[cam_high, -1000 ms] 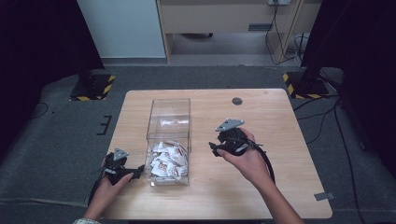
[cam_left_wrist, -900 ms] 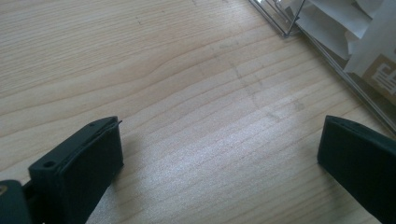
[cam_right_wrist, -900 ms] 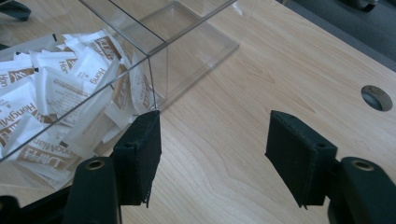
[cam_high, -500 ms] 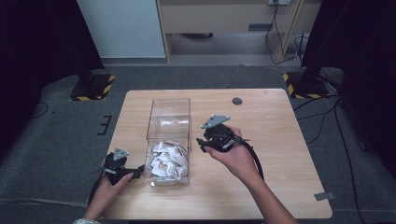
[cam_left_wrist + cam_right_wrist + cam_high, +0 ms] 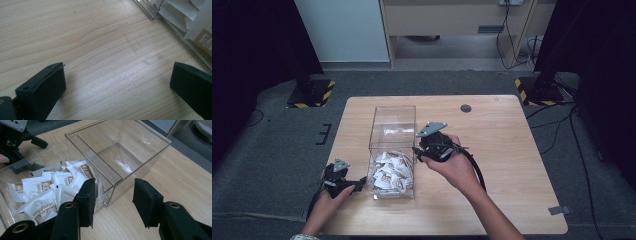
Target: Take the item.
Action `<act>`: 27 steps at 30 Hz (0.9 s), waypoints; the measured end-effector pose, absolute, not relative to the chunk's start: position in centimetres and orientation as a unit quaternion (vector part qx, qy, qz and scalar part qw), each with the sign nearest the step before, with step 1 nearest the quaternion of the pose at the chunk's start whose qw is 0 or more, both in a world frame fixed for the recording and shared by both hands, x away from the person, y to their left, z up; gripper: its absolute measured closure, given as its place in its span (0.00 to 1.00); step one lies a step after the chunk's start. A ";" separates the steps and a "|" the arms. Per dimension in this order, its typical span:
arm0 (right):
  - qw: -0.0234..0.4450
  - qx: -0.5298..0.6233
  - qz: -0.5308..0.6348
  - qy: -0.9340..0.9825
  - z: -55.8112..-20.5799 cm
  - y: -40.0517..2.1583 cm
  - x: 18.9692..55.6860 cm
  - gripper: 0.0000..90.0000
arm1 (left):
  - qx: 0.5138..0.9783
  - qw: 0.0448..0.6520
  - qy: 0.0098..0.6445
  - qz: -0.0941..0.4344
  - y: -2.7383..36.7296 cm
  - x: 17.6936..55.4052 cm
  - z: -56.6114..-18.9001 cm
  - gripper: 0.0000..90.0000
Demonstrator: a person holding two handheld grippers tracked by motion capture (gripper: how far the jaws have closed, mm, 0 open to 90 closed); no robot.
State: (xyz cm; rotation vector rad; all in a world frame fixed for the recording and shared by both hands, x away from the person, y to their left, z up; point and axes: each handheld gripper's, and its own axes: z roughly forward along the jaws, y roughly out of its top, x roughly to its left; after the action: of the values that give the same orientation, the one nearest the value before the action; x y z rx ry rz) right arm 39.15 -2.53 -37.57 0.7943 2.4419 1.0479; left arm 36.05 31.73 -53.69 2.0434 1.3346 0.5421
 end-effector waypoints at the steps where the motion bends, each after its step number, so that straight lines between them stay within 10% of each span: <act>1: 0.180 0.282 0.371 0.866 -37.6 -2.4 39.1 0.59 | 0.776 0.315 0.507 0.206 31.7 36.1 -53.7 0.00; 27: 0.143 0.234 0.367 0.889 -40.8 2.3 37.5 0.72 | 0.776 0.315 0.507 0.206 31.7 36.1 -53.7 0.00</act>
State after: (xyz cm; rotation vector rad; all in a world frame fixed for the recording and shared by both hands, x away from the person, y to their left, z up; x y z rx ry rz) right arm 37.50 2.34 -40.81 0.6744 2.5630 1.0588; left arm 36.05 31.73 -53.70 2.0431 1.3347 0.5419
